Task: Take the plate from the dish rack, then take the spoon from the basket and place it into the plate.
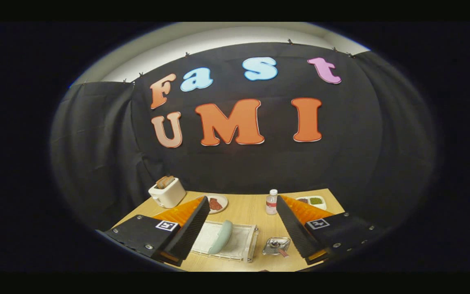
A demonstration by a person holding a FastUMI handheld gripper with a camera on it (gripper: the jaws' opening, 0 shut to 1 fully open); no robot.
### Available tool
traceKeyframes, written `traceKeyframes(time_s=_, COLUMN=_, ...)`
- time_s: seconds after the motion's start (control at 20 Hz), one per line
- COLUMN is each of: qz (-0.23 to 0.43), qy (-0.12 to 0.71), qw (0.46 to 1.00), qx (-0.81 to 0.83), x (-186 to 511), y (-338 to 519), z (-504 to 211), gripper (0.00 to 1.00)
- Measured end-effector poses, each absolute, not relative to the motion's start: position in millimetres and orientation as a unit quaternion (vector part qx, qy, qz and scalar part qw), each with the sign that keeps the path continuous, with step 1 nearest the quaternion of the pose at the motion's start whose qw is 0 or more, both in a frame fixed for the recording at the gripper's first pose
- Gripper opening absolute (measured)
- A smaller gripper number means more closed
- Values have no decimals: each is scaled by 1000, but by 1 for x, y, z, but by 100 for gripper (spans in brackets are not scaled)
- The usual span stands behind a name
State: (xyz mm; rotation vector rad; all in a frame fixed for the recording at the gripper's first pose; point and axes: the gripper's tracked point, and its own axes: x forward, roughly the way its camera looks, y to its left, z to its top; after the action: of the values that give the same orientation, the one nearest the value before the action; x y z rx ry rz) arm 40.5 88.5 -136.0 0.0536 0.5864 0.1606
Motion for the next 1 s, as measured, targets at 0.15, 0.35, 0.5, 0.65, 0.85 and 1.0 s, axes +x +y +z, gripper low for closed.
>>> traceKeyframes(time_s=0.15, qz=98, qy=339, qw=934, qx=59, x=42, y=105, z=-158, gripper=98)
traceKeyframes(time_s=0.35, qz=108, qy=417, qw=900, qx=62, x=41, y=123, z=-198, gripper=98)
traceKeyframes(time_s=0.5, qz=109, qy=475, qw=872, qx=44, x=35, y=130, z=-231, gripper=97)
traceKeyframes(time_s=0.65, qz=113, qy=520, qw=846, qx=30, x=28, y=138, z=-256, gripper=94)
traceKeyframes(time_s=0.85, qz=115, qy=580, qw=806, qx=14, x=17, y=145, z=-287, gripper=90)
traceKeyframes(time_s=1.0, qz=107, qy=609, qw=786, qx=-6, x=16, y=145, z=-310, gripper=87)
